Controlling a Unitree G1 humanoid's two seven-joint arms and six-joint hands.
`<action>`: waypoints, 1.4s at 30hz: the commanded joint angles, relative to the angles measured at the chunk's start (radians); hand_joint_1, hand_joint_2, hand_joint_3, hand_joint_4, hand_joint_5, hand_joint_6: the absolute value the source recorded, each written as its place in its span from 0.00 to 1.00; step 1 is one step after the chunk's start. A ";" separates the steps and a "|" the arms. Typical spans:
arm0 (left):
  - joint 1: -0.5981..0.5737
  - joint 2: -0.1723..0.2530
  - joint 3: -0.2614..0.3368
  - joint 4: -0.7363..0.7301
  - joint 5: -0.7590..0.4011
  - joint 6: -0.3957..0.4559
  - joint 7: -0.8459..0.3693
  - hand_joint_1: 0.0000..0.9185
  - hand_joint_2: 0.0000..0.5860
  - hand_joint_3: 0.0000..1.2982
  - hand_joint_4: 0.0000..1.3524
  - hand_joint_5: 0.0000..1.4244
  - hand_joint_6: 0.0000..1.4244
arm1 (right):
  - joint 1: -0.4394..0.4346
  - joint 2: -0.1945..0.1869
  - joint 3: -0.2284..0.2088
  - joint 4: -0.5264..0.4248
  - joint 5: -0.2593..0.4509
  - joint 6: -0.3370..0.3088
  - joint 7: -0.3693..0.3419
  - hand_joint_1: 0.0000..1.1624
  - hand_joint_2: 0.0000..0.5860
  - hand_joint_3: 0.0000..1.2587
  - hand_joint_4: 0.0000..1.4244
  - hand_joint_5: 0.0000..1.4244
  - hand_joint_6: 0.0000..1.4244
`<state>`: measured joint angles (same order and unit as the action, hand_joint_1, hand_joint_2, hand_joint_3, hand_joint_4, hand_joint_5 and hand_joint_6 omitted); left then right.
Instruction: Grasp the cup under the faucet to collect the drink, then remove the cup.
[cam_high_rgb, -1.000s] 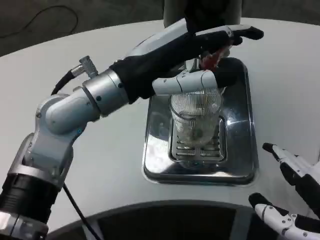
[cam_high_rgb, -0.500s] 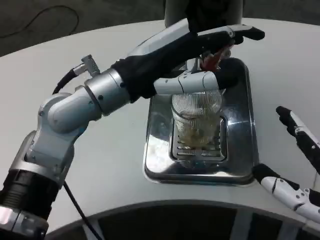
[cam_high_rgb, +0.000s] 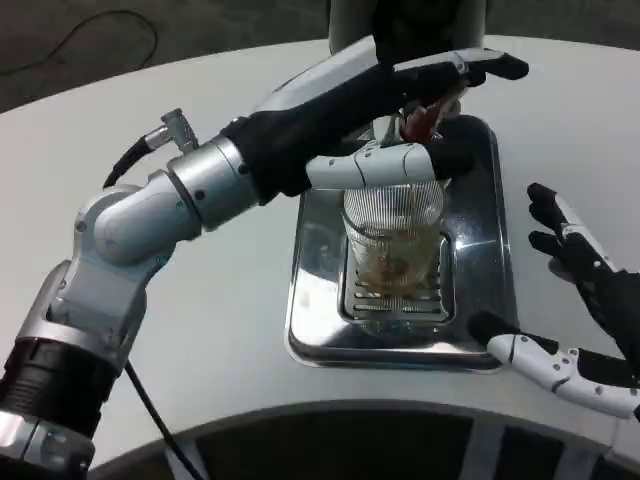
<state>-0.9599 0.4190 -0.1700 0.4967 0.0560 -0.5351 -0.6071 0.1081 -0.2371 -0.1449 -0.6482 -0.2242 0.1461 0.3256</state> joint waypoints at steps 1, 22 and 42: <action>0.013 0.019 -0.017 0.017 0.041 0.014 -0.022 0.00 0.08 0.14 0.04 0.07 0.05 | -0.031 0.003 0.039 0.045 0.003 -0.034 -0.043 0.58 0.40 0.00 0.00 0.04 0.03; -0.017 0.038 -0.018 0.035 0.035 0.005 -0.055 0.00 0.07 0.14 0.04 0.07 0.05 | -0.175 0.018 0.152 0.229 -0.009 -0.068 -0.167 0.58 0.40 0.00 0.00 0.04 0.02; -0.012 0.052 -0.013 0.010 0.025 0.008 -0.070 0.00 0.10 0.14 0.05 0.08 0.05 | -0.282 0.044 0.205 0.350 -0.029 -0.105 -0.228 0.59 0.40 0.01 0.01 0.04 0.01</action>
<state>-0.9899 0.4529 -0.1706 0.5036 0.0515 -0.5403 -0.6501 -0.1559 -0.2044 0.0488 -0.3149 -0.2497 0.0676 0.1133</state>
